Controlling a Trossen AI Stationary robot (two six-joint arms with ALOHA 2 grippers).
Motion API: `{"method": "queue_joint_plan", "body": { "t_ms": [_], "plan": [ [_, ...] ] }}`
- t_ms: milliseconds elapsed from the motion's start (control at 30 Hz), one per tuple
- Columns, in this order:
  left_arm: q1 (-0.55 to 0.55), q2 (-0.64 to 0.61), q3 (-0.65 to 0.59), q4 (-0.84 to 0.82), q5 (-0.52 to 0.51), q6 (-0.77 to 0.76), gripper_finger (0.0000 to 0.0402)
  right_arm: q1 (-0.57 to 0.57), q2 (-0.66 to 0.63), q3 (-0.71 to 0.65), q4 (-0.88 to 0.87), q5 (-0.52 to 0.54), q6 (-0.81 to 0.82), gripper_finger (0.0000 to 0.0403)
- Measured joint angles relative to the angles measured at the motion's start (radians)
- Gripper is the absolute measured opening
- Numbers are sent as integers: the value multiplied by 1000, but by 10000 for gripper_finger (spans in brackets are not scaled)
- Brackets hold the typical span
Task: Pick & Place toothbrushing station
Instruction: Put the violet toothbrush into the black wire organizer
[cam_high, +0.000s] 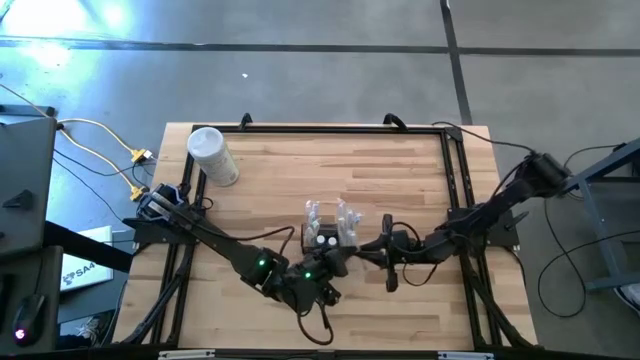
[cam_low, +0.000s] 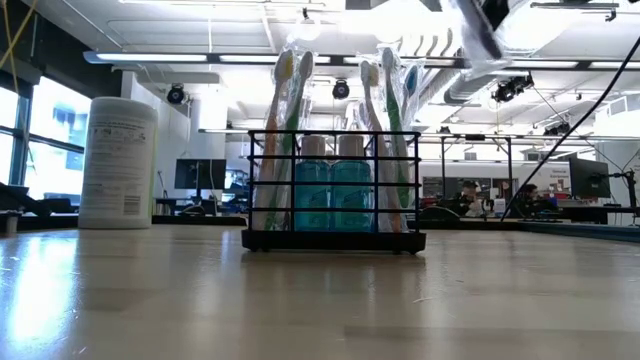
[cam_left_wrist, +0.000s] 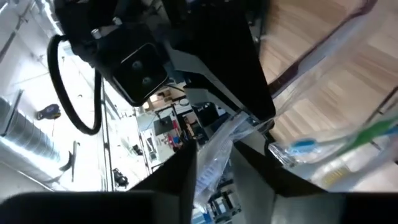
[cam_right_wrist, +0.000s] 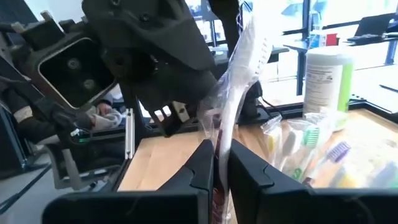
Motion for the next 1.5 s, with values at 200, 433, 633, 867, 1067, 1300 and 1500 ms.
{"method": "queue_joint_plan", "body": {
  "t_ms": [200,433,633,867,1067,1300,1500],
  "plan": [
    [-2,0,0,9,7,-50,175,34,-54,0,-94,93,-24,20],
    [-3,0,0,-48,-80,-162,240,156,-177,0,-293,365,-74,23],
    [-2,0,0,-115,-177,-205,241,275,-310,0,-394,584,-173,20],
    [-1,-23,-1,-235,-248,-511,241,426,-442,0,-530,823,-261,20],
    [28,-79,-1,-568,-300,-830,241,575,-544,0,-549,983,-366,20],
    [80,-233,-2,-868,44,-1370,241,513,-720,0,-603,719,-523,20],
    [97,-369,-2,-980,94,-1628,241,186,-749,-38,-532,103,-546,20]
  ]
}}
